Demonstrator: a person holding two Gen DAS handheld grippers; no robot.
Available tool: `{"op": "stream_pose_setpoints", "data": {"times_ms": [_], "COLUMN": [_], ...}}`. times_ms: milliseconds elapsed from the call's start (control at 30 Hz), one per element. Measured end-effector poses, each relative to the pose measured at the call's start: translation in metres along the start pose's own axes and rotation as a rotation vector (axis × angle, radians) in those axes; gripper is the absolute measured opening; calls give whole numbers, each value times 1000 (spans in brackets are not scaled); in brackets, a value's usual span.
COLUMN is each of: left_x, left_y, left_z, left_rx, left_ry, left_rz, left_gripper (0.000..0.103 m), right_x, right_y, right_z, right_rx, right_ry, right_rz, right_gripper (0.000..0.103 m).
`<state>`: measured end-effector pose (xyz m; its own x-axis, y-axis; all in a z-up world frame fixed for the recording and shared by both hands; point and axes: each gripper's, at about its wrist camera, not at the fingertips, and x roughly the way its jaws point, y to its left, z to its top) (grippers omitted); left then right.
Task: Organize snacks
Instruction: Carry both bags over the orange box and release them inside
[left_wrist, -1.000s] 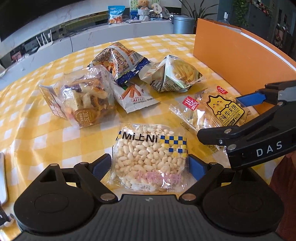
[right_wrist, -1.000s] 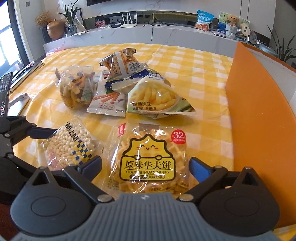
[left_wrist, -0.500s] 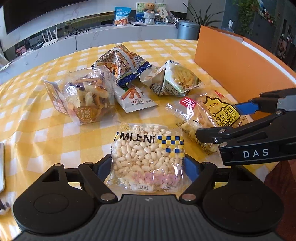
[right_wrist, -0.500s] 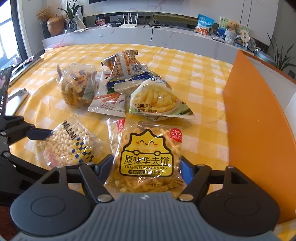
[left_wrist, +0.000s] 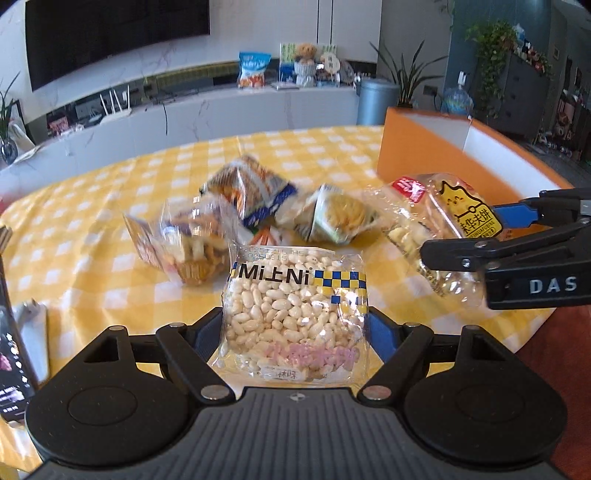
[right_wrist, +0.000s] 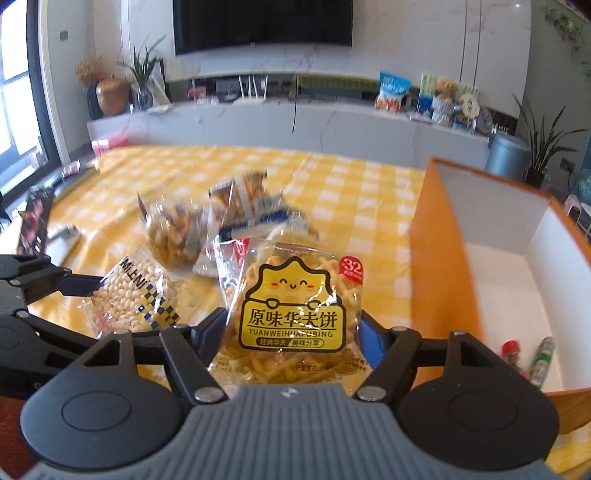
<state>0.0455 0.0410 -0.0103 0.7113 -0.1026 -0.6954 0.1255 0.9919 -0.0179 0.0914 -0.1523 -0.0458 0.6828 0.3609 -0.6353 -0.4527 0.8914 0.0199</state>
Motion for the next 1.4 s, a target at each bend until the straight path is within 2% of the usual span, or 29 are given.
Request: {"op": "stream_pose_setpoints", "data": {"times_ms": [133, 267, 567, 733, 867, 1000, 1133, 1300, 1400], "left_x": [-15, -25, -15, 12, 36, 59, 78, 107, 117], "left_y": [-8, -24, -89, -132, -158, -171, -180, -194, -200], "left_z": [16, 34, 87, 108, 122, 129, 131, 130, 125], "left_rx": [-6, 48, 318, 473, 558, 637, 735, 827, 905], "left_ry": [-40, -95, -166, -138, -96, -53, -11, 59, 71], "left_rz": [-38, -71, -177, -218, -242, -266, -269, -259, -238], "left_gripper": [92, 92, 92, 92, 92, 92, 92, 92, 93], "right_x": [-29, -53, -85, -86, -80, -69, -56, -30, -11], "right_y": [-12, -28, -87, -113, -134, -156, -175, -189, -189], "right_z": [7, 13, 19, 20, 22, 27, 29, 30, 28], "right_rx": [27, 61, 182, 209, 231, 240, 245, 170, 101], "right_ry": [-52, -97, -132, -117, -81, -31, 26, 114, 163], "right_rz": [12, 13, -83, -145, -183, -214, -198, -204, -217], "right_gripper": [71, 71, 71, 71, 71, 71, 71, 71, 71]}}
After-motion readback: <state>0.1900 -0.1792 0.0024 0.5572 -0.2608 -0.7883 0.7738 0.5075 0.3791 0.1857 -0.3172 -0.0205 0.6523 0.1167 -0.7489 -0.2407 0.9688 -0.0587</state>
